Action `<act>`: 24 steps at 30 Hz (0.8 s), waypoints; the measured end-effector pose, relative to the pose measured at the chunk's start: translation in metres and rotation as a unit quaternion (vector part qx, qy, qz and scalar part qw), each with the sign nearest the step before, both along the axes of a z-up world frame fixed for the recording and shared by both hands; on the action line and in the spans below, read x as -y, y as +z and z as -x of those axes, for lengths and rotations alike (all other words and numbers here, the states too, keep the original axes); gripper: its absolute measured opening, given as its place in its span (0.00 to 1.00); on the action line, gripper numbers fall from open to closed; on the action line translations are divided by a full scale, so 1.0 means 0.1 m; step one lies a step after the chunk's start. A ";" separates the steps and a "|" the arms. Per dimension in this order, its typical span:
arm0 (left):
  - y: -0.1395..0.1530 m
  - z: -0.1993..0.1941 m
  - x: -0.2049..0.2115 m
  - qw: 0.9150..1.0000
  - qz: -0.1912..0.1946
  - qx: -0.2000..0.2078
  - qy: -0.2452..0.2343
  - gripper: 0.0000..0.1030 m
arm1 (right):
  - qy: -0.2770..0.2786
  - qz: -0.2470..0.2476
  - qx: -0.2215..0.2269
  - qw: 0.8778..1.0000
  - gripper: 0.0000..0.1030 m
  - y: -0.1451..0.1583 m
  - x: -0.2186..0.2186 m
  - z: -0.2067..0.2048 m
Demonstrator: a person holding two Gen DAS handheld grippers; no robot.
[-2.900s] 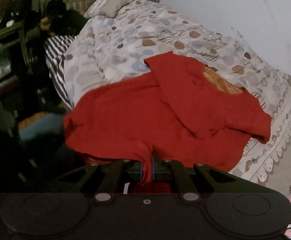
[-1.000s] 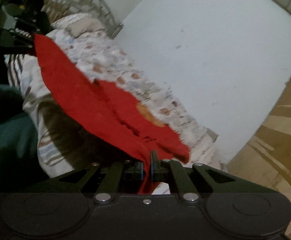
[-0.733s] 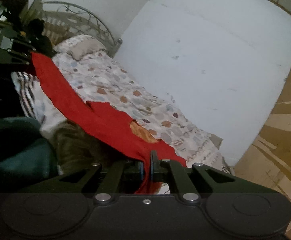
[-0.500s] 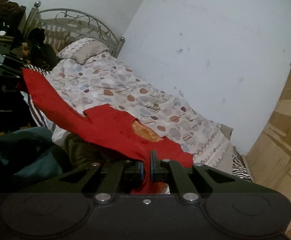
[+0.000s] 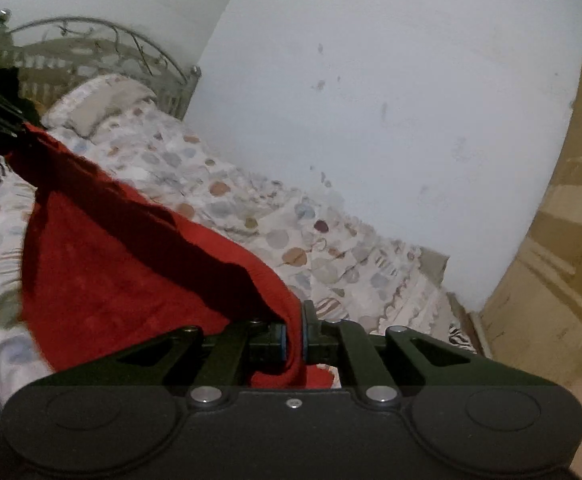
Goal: Fold small clothes
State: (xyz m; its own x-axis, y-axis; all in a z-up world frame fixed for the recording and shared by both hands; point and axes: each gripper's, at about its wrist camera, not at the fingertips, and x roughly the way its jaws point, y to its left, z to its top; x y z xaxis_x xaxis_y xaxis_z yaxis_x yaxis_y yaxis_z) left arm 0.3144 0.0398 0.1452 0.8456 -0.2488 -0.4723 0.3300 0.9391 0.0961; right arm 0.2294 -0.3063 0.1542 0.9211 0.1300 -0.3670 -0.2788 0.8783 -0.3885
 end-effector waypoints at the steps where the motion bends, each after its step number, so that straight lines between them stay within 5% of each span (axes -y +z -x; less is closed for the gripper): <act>1: -0.07 -0.19 0.00 1.000 -0.003 -0.014 0.005 0.06 | 0.000 0.000 -0.010 1.000 0.06 -0.05 0.01 -0.22; 9: -0.81 -1.22 -0.02 0.994 -0.010 -0.103 0.028 0.07 | 0.017 -0.006 -0.073 0.997 0.08 -0.68 0.00 -1.50; 16: -1.32 -1.67 -0.03 0.987 0.014 -0.161 0.027 0.09 | -0.009 -0.001 -0.124 0.992 0.12 -1.29 0.02 -2.01; 24: -1.43 -1.89 -0.32 0.973 0.091 -0.209 0.037 0.39 | -0.030 -0.017 -0.151 0.988 0.36 -1.54 0.17 -2.20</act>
State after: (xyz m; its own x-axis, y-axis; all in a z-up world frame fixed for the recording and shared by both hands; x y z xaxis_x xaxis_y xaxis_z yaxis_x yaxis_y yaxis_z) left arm 0.5029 0.0720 0.0022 0.6071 -0.3067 -0.7330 0.2354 0.9505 -0.2027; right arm 0.4492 -0.3232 -0.0002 0.7770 0.0952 -0.6222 -0.3246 0.9075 -0.2665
